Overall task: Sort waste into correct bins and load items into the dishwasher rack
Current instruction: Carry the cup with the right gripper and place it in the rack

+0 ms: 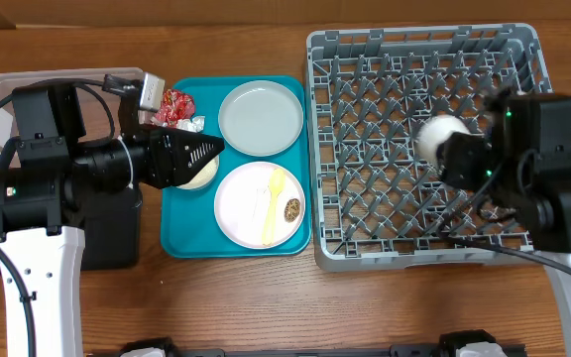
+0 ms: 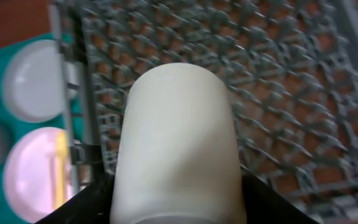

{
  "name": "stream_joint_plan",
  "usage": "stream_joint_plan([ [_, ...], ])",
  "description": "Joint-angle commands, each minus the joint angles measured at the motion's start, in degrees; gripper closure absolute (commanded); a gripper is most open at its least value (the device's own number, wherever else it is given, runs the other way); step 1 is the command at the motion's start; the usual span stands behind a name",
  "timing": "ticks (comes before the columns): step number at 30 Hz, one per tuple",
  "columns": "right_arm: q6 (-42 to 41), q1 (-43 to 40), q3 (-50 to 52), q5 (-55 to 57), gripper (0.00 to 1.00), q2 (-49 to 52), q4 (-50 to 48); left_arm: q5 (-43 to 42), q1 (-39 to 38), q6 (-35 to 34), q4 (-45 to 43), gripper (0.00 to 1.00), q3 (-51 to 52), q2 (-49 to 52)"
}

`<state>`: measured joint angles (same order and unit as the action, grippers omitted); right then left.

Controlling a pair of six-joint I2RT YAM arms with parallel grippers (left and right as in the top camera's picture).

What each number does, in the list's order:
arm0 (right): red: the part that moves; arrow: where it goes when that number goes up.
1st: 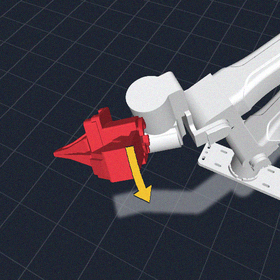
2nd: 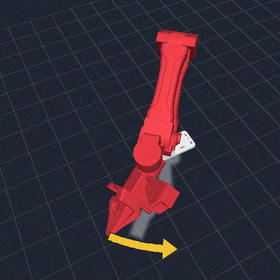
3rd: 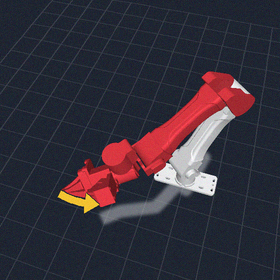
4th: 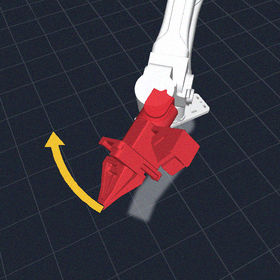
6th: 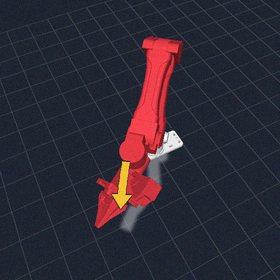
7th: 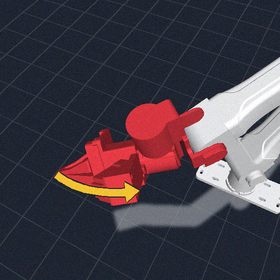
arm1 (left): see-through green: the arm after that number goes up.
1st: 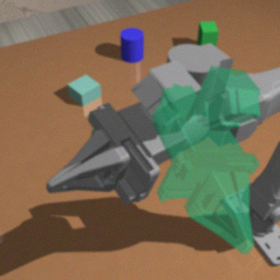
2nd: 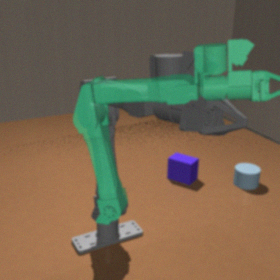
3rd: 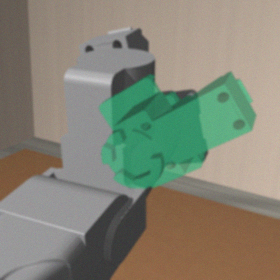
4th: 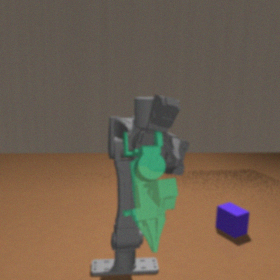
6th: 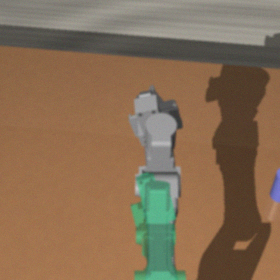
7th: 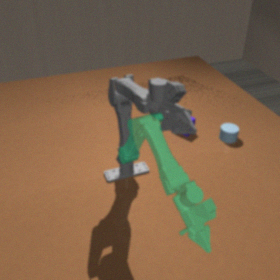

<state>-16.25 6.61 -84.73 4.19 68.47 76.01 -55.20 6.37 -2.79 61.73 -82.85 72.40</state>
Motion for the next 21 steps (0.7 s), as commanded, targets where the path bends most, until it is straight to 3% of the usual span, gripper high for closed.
stream_joint_plan([
  [1,-5.53,-0.90,-1.16,10.73,0.59,1.38,3.28,2.03,-0.02,0.48,0.02,0.38,-0.57,-0.68],
  [10,-5.86,-11.52,-1.11,4.15,0.60,10.88,8.81,2.19,-0.02,0.70,1.60,0.37,-0.57,-0.70],
  [21,-2.78,-14.19,-1.11,-1.60,0.60,22.18,9.57,3.34,-0.02,0.76,2.19,0.37,-0.57,-0.68],
])
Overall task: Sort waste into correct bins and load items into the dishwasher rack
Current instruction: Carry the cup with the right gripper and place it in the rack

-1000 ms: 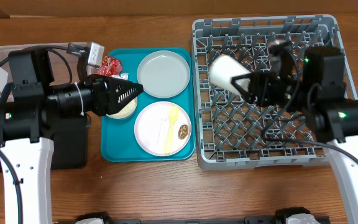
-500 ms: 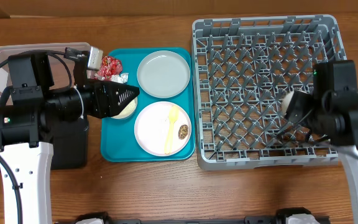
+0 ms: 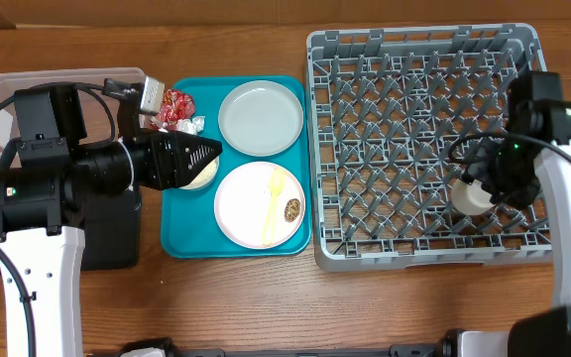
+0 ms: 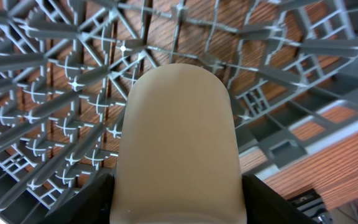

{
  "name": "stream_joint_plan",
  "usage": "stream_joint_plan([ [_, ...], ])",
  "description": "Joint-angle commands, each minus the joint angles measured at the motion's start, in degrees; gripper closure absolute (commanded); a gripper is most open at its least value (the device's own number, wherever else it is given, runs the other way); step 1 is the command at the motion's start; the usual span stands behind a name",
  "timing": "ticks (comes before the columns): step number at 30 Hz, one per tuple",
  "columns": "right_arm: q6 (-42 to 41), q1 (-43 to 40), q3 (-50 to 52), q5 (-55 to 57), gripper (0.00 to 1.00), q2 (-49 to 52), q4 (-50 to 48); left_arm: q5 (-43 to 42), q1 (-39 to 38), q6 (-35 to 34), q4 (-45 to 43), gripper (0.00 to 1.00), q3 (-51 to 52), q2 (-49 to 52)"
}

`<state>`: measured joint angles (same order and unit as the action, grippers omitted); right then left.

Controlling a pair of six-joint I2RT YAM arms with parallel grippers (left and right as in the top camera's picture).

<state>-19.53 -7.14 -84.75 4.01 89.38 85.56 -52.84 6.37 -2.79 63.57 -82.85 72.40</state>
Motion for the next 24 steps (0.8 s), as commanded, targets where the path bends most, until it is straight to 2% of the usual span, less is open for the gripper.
stream_joint_plan([
  [1,0.61,-0.44,-1.09,-1.40,0.60,2.38,0.07,0.96,-0.02,1.14,0.55,0.37,-0.57,-0.68],
  [8,1.97,-0.46,-0.55,-2.86,0.59,5.86,0.13,0.98,-0.02,1.16,0.74,0.37,-0.57,-0.68],
  [14,1.97,-0.50,-0.52,-2.75,0.29,6.10,-1.86,0.98,-0.02,1.16,0.94,0.35,-0.57,-0.68],
  [15,1.99,-0.50,-1.20,-2.60,0.20,6.10,-1.84,0.96,-0.02,1.16,1.14,0.35,-0.57,-0.68],
  [19,1.97,-0.50,-6.19,-2.62,0.10,5.99,0.83,0.96,-0.02,1.14,1.16,0.33,-0.57,-0.68],
  [22,2.10,-0.48,-8.87,-3.87,0.10,5.60,2.19,0.98,-0.02,1.16,1.16,0.33,-0.57,-0.68],
  [24,6.21,0.31,-10.62,-6.97,0.10,4.79,1.97,1.42,-0.02,1.14,1.11,0.34,-0.57,-0.68],
])
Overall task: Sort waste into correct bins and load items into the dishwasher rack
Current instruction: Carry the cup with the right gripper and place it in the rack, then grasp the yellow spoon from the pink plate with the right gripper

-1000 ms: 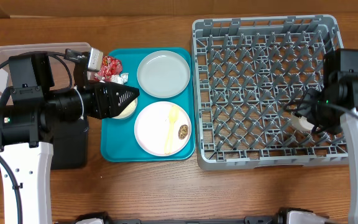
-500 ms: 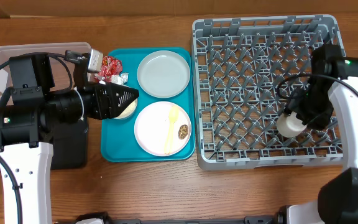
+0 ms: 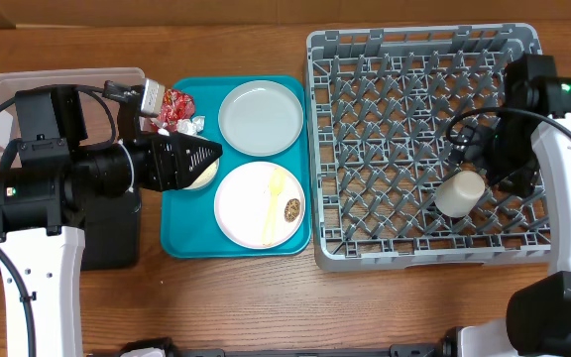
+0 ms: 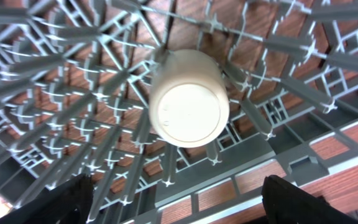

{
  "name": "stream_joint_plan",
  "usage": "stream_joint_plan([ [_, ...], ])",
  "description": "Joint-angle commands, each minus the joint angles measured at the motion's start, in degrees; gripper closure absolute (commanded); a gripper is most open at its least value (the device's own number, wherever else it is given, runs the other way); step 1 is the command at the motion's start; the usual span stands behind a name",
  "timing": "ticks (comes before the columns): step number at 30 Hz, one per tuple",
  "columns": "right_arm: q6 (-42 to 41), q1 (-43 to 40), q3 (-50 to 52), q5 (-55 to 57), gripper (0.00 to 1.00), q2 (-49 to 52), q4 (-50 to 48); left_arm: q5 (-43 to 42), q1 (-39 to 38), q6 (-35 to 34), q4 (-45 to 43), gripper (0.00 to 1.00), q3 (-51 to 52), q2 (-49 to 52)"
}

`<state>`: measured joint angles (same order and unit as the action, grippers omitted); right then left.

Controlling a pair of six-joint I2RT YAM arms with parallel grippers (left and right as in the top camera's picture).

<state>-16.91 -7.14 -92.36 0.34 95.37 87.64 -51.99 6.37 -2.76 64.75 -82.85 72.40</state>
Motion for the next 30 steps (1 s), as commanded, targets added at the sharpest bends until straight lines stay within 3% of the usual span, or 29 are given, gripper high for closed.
stream_joint_plan([
  [1,6.49,1.66,-5.31,-7.52,0.10,-2.82,-0.13,4.57,-0.02,1.09,0.15,0.40,-0.72,-0.87],
  [3,7.80,4.07,-8.79,-12.44,0.09,-6.64,-1.62,17.25,-0.02,0.81,2.21,0.41,-2.05,-1.38],
  [5,7.74,5.73,-10.29,-14.97,0.08,-9.25,-4.31,25.00,-0.02,-0.26,3.56,0.39,-2.93,-1.62],
  [9,6.23,15.23,-10.67,-27.54,0.00,-16.68,-19.45,36.06,-0.02,-1.70,5.84,0.30,-3.23,0.33],
  [13,6.29,20.81,-10.58,-27.58,0.00,-15.15,-20.61,35.36,-0.61,0.24,7.91,0.31,-3.13,5.44],
  [15,6.27,22.53,-10.47,-27.43,0.00,-13.66,-20.02,35.47,-3.08,1.33,10.36,0.40,-3.13,9.22],
  [20,6.51,24.17,-10.47,-27.36,0.00,-11.89,-18.32,37.92,-10.47,1.05,14.62,0.41,-3.13,14.97],
  [26,6.47,24.17,-10.47,-23.23,0.00,-11.65,-15.89,48.41,-16.96,-7.02,13.38,0.40,-3.15,16.37],
  [30,6.45,24.17,-10.47,-20.52,0.01,-11.56,-13.31,49.29,-16.31,-8.44,13.29,0.39,-3.13,16.37],
])
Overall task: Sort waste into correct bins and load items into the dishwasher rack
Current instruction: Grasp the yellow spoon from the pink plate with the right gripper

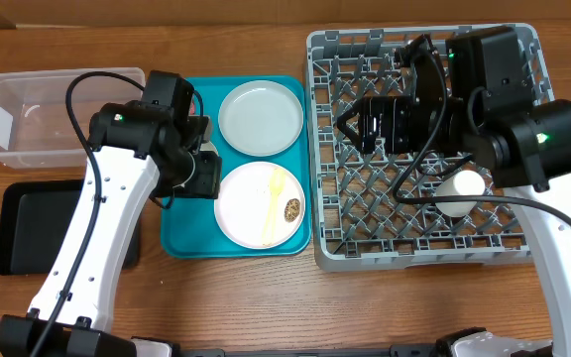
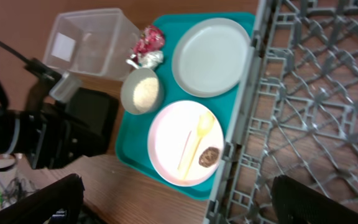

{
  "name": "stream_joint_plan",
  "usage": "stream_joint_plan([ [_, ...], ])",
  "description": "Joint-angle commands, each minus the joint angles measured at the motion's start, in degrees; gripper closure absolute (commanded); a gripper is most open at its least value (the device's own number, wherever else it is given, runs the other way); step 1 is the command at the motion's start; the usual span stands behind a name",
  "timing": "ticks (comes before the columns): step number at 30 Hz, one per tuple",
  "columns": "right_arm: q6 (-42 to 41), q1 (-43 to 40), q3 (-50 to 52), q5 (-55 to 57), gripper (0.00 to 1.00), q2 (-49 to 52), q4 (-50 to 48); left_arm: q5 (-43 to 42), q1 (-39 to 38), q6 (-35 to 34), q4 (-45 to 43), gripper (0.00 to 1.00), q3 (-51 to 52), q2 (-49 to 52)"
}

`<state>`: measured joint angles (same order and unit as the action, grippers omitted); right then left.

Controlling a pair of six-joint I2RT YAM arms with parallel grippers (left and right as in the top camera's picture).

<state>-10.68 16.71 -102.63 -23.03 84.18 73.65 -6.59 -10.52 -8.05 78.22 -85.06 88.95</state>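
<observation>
A white cup (image 1: 461, 191) lies on its side in the lower right of the grey dishwasher rack (image 1: 523, 248). My right gripper (image 2: 176, 190) is open and holds nothing; it hangs over the rack's upper left (image 1: 353, 124), facing the teal tray (image 2: 129, 155). The tray holds a pale plate (image 2: 211, 56), a pink plate (image 2: 176, 140) with a yellow fork (image 2: 197, 137) and a food scrap, a bowl of rice (image 2: 143, 91), and red and silver wrappers (image 2: 146, 43). My left gripper (image 1: 198, 174) hovers over the tray's left side, hiding the bowl from overhead; its fingers do not show.
A clear plastic tub (image 1: 33, 114) stands at the far left. In front of it lies a black bin (image 1: 8, 233). The rack's raised wall (image 2: 244, 118) runs between the tray and my right gripper.
My right gripper has left the cup and moved left across the rack to its tray side. My left arm has swung from over the black bin to above the tray's left side. The cup lies unmoved.
My right gripper held the white cup over the rack's middle, then low at the rack's right side. A second ago it stood open above the cup, which lay in the rack. Now it is near the tray, and my left arm, still until then, has shifted.
</observation>
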Motion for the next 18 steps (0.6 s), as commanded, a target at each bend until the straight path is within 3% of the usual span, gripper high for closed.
stream_joint_plan([
  [1,-0.17,0.42,-0.17,2.75,0.09,-0.15,1.36,3.87,1.11,-3.15,-0.17,0.38,-0.92,-0.17],
  [2,-1.70,0.68,-0.13,2.80,0.16,0.42,2.12,3.85,1.51,-3.17,-0.20,0.38,-0.94,-0.17],
  [6,-4.13,4.94,1.66,2.89,0.28,4.26,1.90,4.15,2.16,-3.15,-0.55,0.39,-0.94,-0.17],
  [10,-10.97,12.04,2.69,6.54,0.42,11.39,-1.25,8.92,4.46,-9.94,5.42,0.52,-4.13,-2.03],
  [13,-16.70,16.59,2.73,12.79,0.46,16.44,-3.19,8.83,7.23,-10.45,7.06,0.50,-7.52,-5.38],
  [15,-22.14,19.47,3.04,18.08,0.46,20.26,-4.74,8.90,9.46,-10.51,7.45,0.42,-9.99,-8.63],
  [17,-26.21,21.51,3.43,20.96,0.46,24.13,-6.14,8.92,11.41,-10.91,7.34,0.08,-11.82,-12.28],
  [18,-27.54,22.23,3.61,20.92,0.47,26.23,-6.84,8.94,11.89,-10.91,7.34,0.00,-12.17,-13.55],
])
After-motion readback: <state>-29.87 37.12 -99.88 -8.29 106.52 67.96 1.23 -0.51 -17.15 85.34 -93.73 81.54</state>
